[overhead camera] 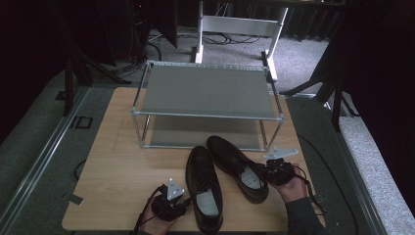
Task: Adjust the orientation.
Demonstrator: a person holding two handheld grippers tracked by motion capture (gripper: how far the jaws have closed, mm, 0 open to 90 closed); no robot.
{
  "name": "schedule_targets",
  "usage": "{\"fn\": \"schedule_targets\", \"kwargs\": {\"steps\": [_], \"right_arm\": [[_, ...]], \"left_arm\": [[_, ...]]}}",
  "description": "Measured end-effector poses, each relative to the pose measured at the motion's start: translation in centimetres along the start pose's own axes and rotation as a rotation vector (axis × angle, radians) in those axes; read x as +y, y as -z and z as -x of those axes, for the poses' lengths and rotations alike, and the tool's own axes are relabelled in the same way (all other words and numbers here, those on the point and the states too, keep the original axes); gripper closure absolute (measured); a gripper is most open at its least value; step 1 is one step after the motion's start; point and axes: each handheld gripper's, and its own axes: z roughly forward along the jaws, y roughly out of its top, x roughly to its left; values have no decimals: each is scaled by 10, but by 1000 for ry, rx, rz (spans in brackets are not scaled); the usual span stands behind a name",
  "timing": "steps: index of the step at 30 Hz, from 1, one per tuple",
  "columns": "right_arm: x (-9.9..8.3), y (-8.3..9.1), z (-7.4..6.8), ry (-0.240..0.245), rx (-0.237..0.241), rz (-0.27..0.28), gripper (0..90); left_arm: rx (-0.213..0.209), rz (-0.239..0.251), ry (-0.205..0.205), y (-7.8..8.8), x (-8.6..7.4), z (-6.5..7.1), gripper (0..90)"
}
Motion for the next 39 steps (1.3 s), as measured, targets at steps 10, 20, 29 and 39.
{"fn": "schedule_targets", "kwargs": {"steps": [10, 20, 29, 39], "right_arm": [[-7, 2, -4, -16, 17, 6, 859], [-7, 3, -5, -20, 14, 17, 858], [1, -4, -4, -51, 3, 51, 859], [1, -3, -4, -67, -14, 71, 686]], "left_arm": [[-33, 1, 1, -10, 10, 7, 627], [-72, -4, -44, -25, 24, 25, 626], [-96, -1, -30, -28, 27, 27, 620], [-127, 18, -35, -22, 26, 22, 595]]}}
